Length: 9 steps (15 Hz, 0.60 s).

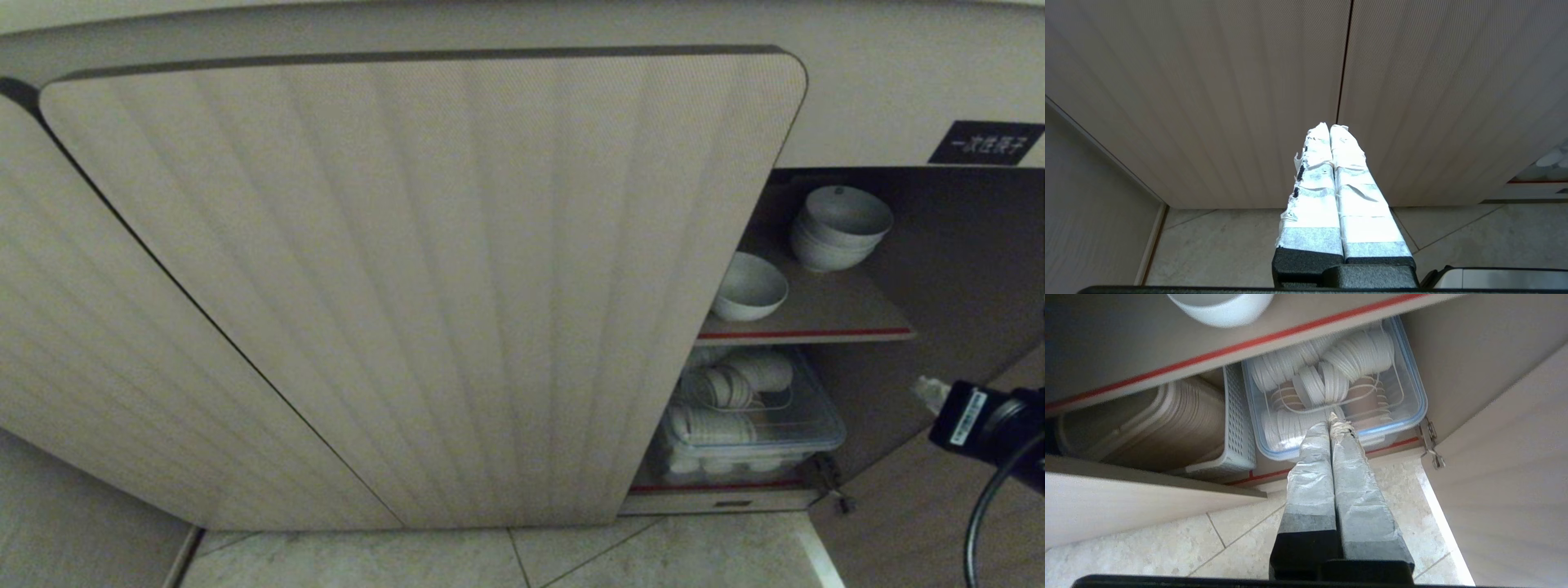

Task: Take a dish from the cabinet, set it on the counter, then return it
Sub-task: Close the cabinet door

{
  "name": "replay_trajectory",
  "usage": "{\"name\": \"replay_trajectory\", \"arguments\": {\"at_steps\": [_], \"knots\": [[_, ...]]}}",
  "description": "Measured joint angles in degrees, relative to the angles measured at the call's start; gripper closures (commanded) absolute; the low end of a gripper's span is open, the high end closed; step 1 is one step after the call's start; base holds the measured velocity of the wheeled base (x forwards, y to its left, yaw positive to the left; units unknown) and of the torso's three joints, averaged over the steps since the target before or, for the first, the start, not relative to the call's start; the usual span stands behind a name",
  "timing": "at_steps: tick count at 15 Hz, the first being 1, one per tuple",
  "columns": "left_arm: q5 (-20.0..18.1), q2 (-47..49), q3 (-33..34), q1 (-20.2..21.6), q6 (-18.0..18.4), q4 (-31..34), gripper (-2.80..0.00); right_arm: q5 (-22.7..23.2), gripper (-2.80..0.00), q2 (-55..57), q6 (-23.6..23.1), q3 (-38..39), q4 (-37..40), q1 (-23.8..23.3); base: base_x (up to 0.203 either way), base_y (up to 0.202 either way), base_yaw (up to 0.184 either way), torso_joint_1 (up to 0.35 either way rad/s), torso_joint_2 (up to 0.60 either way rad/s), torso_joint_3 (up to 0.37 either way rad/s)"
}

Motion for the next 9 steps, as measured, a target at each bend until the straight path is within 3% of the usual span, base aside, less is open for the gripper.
{"name": "replay_trajectory", "arguments": {"at_steps": [9], "knots": [[-0.05,0.00,0.00,0.00,0.00,0.00,0.00,0.04,0.00,-4.05,0.05,6.54,0.23,-0.02,0.000,0.000,0.000,0.000,0.00,0.000]]}}
